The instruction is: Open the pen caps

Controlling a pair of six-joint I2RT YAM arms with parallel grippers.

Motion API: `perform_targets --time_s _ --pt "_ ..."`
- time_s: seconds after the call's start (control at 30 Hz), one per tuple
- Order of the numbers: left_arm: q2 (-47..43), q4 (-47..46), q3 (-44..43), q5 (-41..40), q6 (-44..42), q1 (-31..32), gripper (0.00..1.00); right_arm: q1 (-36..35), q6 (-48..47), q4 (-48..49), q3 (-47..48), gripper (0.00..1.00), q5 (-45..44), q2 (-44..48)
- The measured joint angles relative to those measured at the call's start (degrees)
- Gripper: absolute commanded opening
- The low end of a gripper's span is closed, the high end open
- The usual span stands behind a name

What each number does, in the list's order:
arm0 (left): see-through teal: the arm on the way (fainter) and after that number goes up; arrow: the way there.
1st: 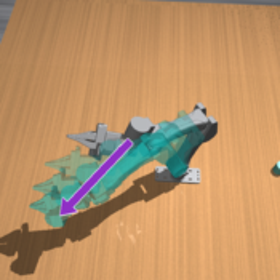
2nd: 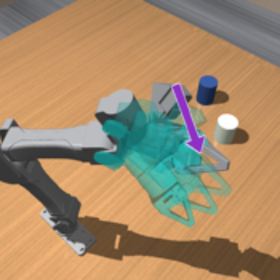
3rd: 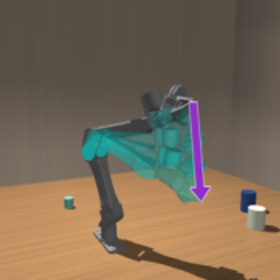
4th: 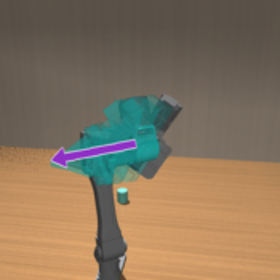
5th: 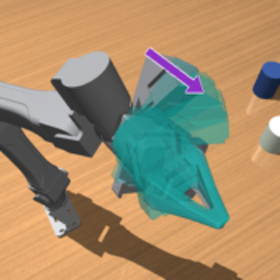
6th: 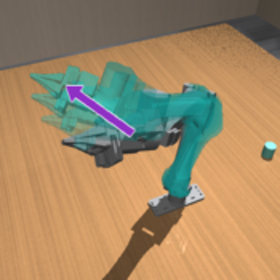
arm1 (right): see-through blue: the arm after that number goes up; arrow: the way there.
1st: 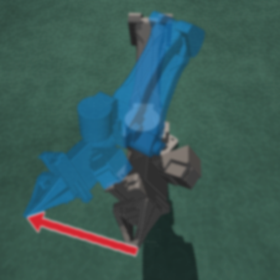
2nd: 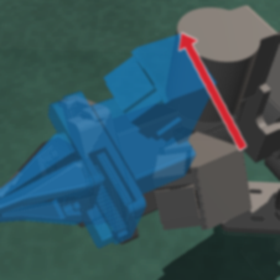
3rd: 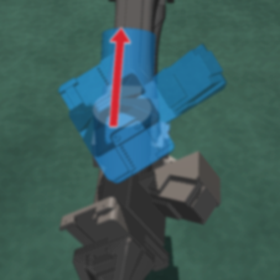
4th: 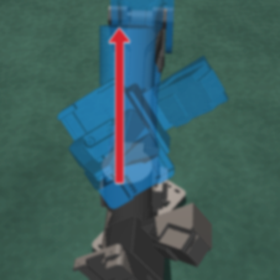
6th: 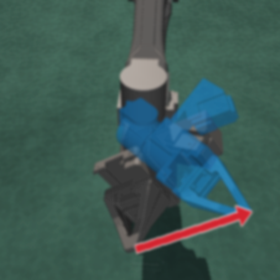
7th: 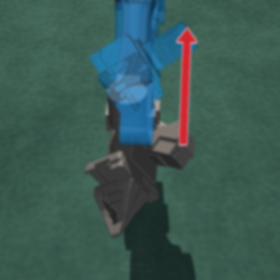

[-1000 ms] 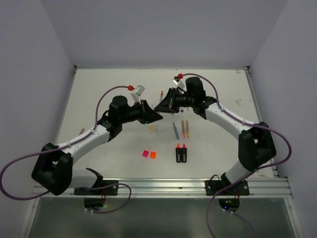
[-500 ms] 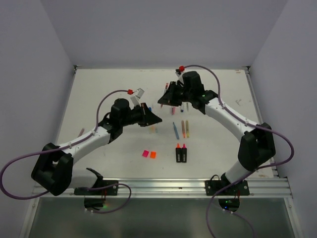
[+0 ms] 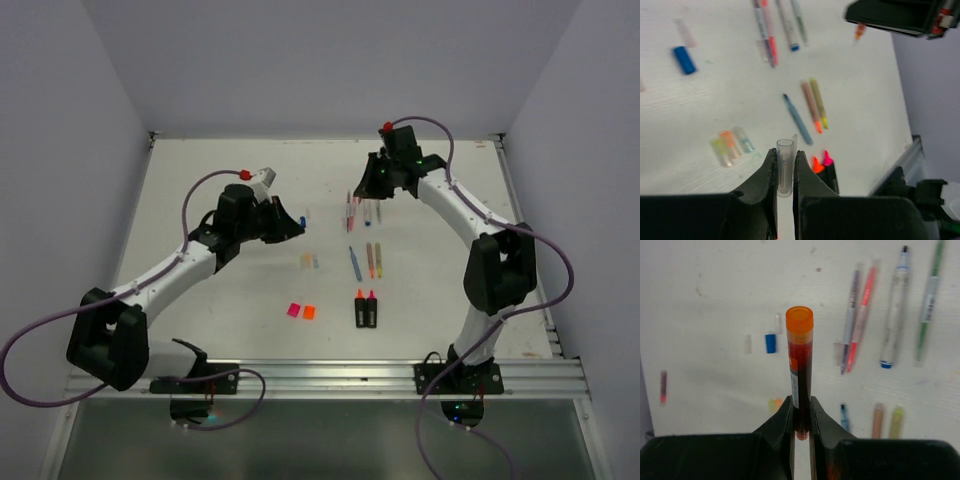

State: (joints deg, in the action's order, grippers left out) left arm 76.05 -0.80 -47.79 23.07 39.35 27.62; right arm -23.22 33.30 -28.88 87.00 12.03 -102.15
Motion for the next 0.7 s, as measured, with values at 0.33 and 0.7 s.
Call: perform_targets --time_s 0.33,0.7 --pt "17.14 11.98 -10.64 -15.37 -11.21 -7.98 0.07 9.97 -9.29 -14.97 9.05 0.00 -10.10 -10.19" --pt "24.65 13.31 -12.81 -20.61 -16.63 -9.42 0.17 10.62 -12.41 -18.71 10.80 0.00 -13.03 -17.75"
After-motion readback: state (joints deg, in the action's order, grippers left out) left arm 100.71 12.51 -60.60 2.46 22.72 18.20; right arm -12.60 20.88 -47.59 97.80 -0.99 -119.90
